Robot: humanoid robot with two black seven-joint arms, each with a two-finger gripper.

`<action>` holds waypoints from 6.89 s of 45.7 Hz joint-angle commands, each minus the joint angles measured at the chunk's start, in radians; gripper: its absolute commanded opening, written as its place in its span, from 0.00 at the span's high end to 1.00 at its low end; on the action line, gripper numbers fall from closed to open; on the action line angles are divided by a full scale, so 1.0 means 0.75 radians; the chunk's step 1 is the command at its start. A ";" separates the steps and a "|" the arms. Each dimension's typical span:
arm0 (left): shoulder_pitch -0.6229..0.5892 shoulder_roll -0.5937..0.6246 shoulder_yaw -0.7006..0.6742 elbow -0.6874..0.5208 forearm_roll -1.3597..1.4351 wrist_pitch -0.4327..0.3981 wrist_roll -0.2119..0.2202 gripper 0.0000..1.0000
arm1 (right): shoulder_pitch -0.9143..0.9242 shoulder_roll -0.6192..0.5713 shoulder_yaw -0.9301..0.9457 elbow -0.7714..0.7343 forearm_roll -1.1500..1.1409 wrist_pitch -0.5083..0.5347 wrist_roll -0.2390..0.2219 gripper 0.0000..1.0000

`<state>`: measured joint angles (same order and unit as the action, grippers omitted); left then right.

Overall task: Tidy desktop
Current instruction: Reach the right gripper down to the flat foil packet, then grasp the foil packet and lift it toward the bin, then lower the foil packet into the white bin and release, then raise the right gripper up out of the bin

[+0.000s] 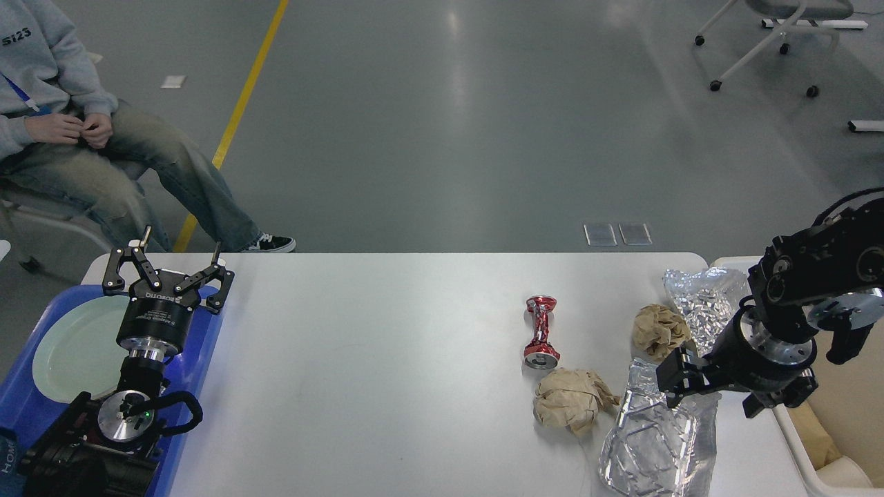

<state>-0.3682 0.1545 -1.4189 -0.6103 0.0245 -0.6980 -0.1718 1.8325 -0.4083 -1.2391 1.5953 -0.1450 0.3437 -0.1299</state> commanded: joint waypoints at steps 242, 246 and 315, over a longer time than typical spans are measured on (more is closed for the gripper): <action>0.000 0.001 0.000 0.000 -0.002 0.000 0.000 0.04 | -0.405 -0.407 0.372 -0.937 -0.588 0.317 -0.117 0.00; 0.000 -0.001 0.000 0.002 0.000 0.000 0.000 0.04 | -0.212 -0.372 0.292 -0.818 -0.582 0.433 -0.117 0.00; 0.000 0.001 0.000 0.000 0.000 0.000 0.000 0.04 | -0.244 -0.313 0.116 -0.826 -0.242 -0.090 -0.117 0.00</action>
<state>-0.3681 0.1549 -1.4189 -0.6103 0.0244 -0.6980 -0.1718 1.8676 -0.6367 -1.2201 1.1233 -0.3254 0.4200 -0.2166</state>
